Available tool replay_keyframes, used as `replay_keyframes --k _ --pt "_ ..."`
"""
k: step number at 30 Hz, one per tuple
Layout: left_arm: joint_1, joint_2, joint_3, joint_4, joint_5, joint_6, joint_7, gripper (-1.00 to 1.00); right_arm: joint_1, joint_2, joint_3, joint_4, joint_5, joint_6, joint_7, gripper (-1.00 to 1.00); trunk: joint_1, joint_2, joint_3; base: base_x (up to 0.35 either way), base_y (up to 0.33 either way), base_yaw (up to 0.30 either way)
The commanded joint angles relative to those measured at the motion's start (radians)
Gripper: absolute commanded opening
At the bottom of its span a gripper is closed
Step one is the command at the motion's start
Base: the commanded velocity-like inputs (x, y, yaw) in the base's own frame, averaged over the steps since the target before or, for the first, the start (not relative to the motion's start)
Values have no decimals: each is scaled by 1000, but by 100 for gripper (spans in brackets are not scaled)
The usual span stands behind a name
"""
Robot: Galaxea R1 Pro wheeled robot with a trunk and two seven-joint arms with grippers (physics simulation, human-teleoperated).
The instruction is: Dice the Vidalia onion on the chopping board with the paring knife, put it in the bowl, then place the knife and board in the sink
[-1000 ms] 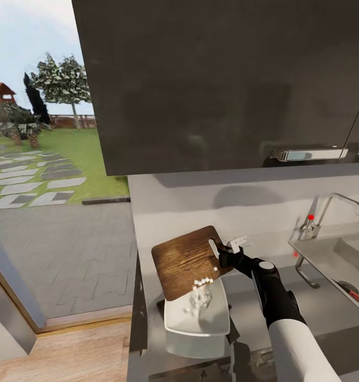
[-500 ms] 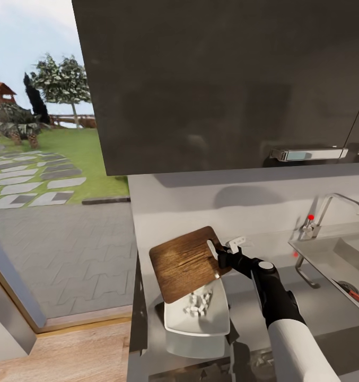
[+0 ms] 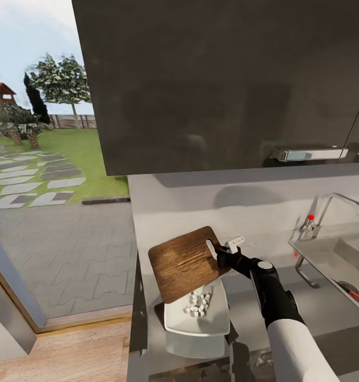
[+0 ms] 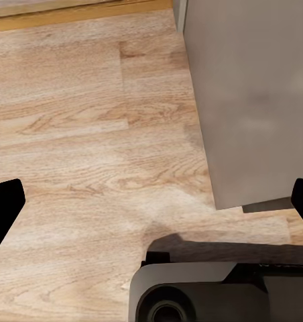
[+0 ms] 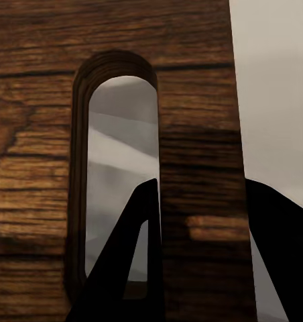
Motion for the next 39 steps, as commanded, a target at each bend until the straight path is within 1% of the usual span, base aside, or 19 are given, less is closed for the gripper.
replay_keyframes --k 1,5,7,8,9,12,18,21,26,32,39 --pt "-1 1 -9 0 6 -3 4 100 -1 2 -5 -2 4 5 8 -100 1 -2 -2 0 0 0" --pt "-1 1 -9 0 6 -3 4 100 -1 -2 -7 -9 3 9 20 -100 1 -2 -2 0 0 0" --pt "-1 1 -9 0 6 -3 5 100 -1 -4 -11 -13 3 16 70 -100 1 -2 -2 0 0 0" --pt "-1 1 -9 0 6 -3 4 100 -1 -5 -13 -17 4 27 115 -100 1 -2 -2 0 0 0" --pt "-1 1 -9 0 6 -3 4 100 -1 -5 -14 -34 5 54 151 -100 1 -2 -2 0 0 0" --pt "-1 1 -9 1 6 -3 4 100 -1 -6 -13 -92 5 124 184 -100 1 -2 -2 0 0 0" --pt "-1 1 -9 1 6 -3 4 100 -1 -6 -14 -155 7 275 192 -100 1 -2 -2 0 0 0" --pt "-1 0 -9 2 6 -3 4 100 -1 -6 -13 -176 8 315 192 -100 1 -2 -2 0 0 0" --pt "-1 -1 -10 2 6 -3 4 100 -1 -6 -12 -186 9 331 192 -100 1 -2 -2 0 -47 0" --pt "-1 -1 -10 2 6 -3 4 100 -1 -6 -12 -188 10 332 192 -100 1 -2 -2 -15 -221 0" --pt "-1 -1 -10 2 6 -3 4 100 -1 -5 -10 -188 10 339 192 -100 1 -2 -2 -174 -256 0"
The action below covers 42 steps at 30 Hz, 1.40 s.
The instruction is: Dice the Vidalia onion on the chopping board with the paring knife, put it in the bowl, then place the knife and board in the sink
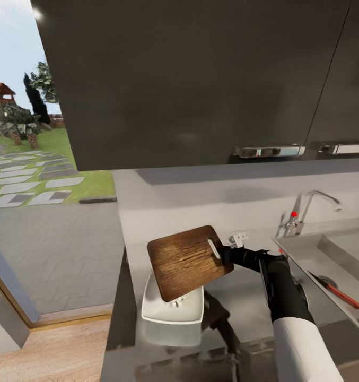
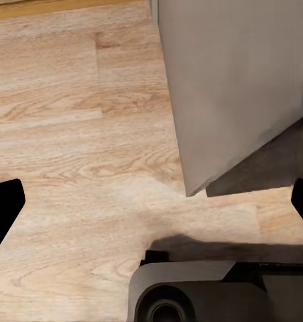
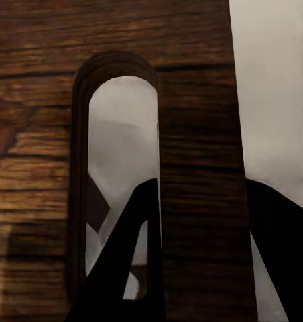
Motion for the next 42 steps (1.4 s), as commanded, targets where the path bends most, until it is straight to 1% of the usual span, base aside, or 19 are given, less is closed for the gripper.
replay_keyframes --k 1,4,10,17,32,33,35,38,39,42 --pt "-1 1 -9 0 6 -3 4 100 -1 1 -4 -2 5 16 8 -100 0 -2 -2 -247 -220 0" --pt "-1 1 -9 0 6 -3 4 100 -1 1 -4 -1 5 36 8 -100 0 -2 -2 -289 -131 0" --pt "-1 1 -9 0 6 -3 4 100 -1 1 -4 -2 5 41 8 -100 0 -2 -2 -319 -49 5" --pt "-1 1 -9 0 6 -3 4 100 -1 1 -3 -2 5 42 8 -100 0 -2 -3 -263 -210 178" --pt "-1 1 -9 0 6 -3 4 100 -1 1 -3 -2 5 42 7 -100 0 -2 -7 -22 -310 210" --pt "-1 1 -9 0 6 -3 4 100 -1 1 -4 -1 6 42 1 -100 0 -2 -7 0 -319 37" --pt "-1 1 -9 0 6 -3 4 100 -2 1 -5 -1 6 42 -34 -100 0 -2 -7 0 -319 16" --pt "-1 1 -9 0 6 -3 4 100 -1 2 -6 -2 5 41 -140 -100 0 -2 -7 0 -320 4" --pt "-1 1 -9 0 6 -3 4 100 -1 3 -6 -2 5 41 -162 -100 0 -2 -7 0 -320 1" --pt "-1 1 -9 0 6 -3 4 100 -1 4 -6 -1 3 42 -181 -100 0 -2 -7 0 -320 -1"
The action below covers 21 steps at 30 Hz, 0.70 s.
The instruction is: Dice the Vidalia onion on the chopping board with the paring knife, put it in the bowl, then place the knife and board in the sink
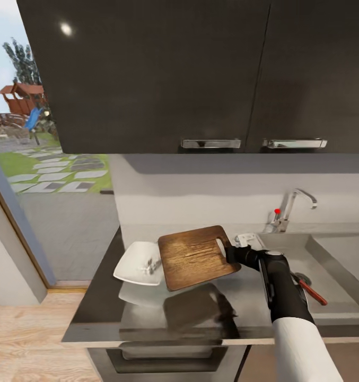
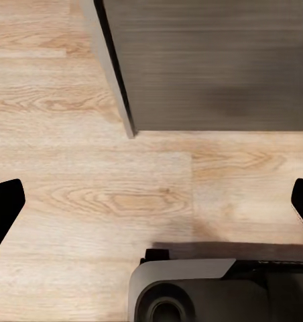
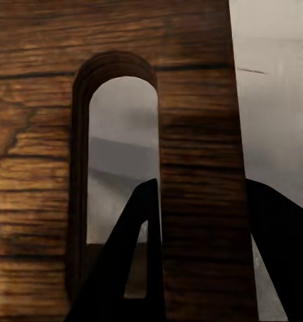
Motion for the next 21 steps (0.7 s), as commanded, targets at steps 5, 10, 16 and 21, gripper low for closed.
replay_keyframes --k 5,10,16,21 --pt "-1 1 -9 0 6 -3 4 100 -1 3 0 -1 6 3 7 -100 1 -3 -1 0 -320 -69" --pt "-1 1 -9 0 6 -3 4 100 -1 3 0 -1 7 3 5 -100 1 -3 3 0 -320 -142" --pt "-1 1 -9 0 6 -3 4 100 -1 3 -1 -1 8 3 4 -100 1 -3 5 0 -320 -36" --pt "-1 1 -9 0 6 -3 4 100 -1 4 -1 -1 9 3 -4 -100 1 -3 5 0 -320 -2"
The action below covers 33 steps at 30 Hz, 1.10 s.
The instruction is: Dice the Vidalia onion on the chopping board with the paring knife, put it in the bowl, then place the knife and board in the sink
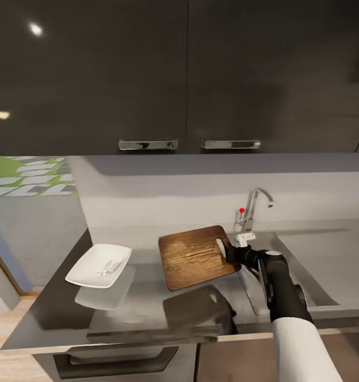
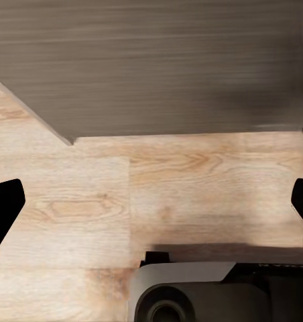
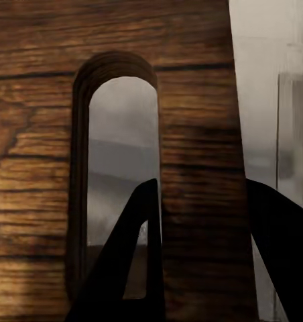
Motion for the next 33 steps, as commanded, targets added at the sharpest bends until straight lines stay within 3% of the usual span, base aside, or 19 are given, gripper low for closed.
replay_keyframes --k 1,5,9,11,14,15,17,18,19,20,23,26,29,32,33 --pt "-1 1 -9 0 6 -3 4 100 -1 4 -4 -1 5 3 -24 -100 1 -3 -2 0 -320 0" --pt "-1 1 -8 0 6 -4 4 100 -1 10 -5 -1 0 3 -213 -100 1 -3 -2 0 -290 0" --pt "-1 2 -7 0 6 -4 4 100 -1 23 -7 -1 -8 0 -349 -100 1 -3 -2 0 -79 0" --pt "-1 2 -7 0 6 -5 4 100 -1 31 -10 -1 -56 -2 -424 -100 1 -3 -2 0 -13 0" --pt "-1 2 -7 0 6 -4 4 100 -1 35 -11 -1 -221 -4 -624 -100 1 -3 -2 0 -4 0" --pt "-1 2 -7 0 6 -4 4 100 -1 35 -10 -1 -323 -6 -741 -100 1 -3 -2 0 -1 0" --pt "-1 2 -7 0 6 -4 4 100 -1 36 -8 0 -463 -16 -904 -100 1 -3 -2 0 0 0" --pt "-1 2 -7 0 6 -4 4 100 -1 35 -6 2 -553 -33 -1012 -100 1 -3 -2 0 0 0" --pt "-1 2 -7 0 6 -3 4 100 -1 35 -3 8 -619 -62 -1093 -100 1 -3 -2 0 0 0" --pt "-1 2 -7 0 6 -3 4 100 -1 35 -1 14 -655 -97 -1147 -100 1 -3 -2 0 0 0" --pt "-1 1 -7 0 6 -3 4 100 -1 39 2 30 -688 -150 -1226 -100 1 -3 -2 0 0 0" --pt "-1 1 -7 0 6 -3 4 100 -1 60 2 34 -701 -163 -1315 -100 1 -3 -2 0 0 0" --pt "-1 1 -7 0 6 -3 4 100 -1 60 1 35 -719 -196 -1437 -100 1 -3 -2 0 0 0" --pt "-1 1 -8 0 6 -3 4 100 -1 60 1 35 -787 -277 -1553 -100 1 -3 -2 0 0 0" --pt "-1 1 -8 0 6 -3 4 100 -1 60 3 35 -839 -295 -1583 -100 1 -3 -2 0 0 0"
